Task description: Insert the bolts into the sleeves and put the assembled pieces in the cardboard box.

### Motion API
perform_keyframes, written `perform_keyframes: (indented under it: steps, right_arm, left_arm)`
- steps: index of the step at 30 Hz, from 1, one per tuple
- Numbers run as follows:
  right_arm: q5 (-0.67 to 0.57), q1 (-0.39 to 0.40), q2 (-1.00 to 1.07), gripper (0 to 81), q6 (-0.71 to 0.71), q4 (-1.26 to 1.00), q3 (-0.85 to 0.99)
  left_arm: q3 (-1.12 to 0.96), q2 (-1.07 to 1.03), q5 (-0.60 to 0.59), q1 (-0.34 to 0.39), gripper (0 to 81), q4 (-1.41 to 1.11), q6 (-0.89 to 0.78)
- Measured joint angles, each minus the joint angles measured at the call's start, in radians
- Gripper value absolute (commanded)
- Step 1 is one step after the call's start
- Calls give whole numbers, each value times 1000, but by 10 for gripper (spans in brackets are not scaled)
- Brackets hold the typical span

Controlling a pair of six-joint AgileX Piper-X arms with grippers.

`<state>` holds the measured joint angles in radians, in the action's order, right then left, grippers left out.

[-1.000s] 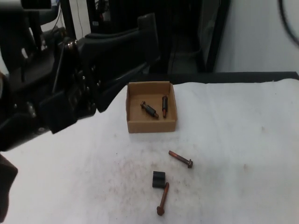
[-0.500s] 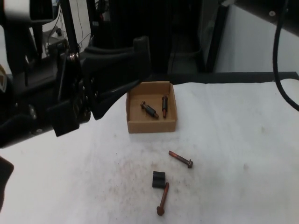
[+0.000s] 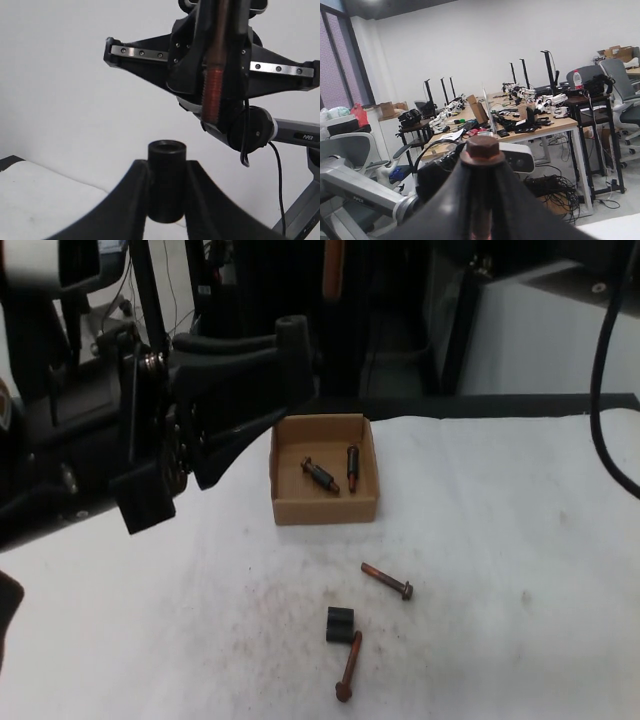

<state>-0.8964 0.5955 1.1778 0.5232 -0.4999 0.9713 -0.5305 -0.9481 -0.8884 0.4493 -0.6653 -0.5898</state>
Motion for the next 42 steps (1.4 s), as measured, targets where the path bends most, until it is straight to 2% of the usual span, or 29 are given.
perform_keyframes:
  steps: [9, 23, 30, 42]
  right_arm:
    - [25, 32, 13, 9, 0, -1, 0]
    - [33, 32, 16, 9, -26, 2, 0]
    - [33, 32, 16, 9, -60, 15, 0]
    - [35, 32, 16, 9, -162, 113, 0]
  left_arm:
    - [-53, 0, -77, 0, 0, 174, 124]
    - [-66, 0, -79, 0, 0, 187, 249]
    - [-66, 0, -79, 0, 0, 187, 442]
    - [-66, -2, -72, 0, 0, 194, 482]
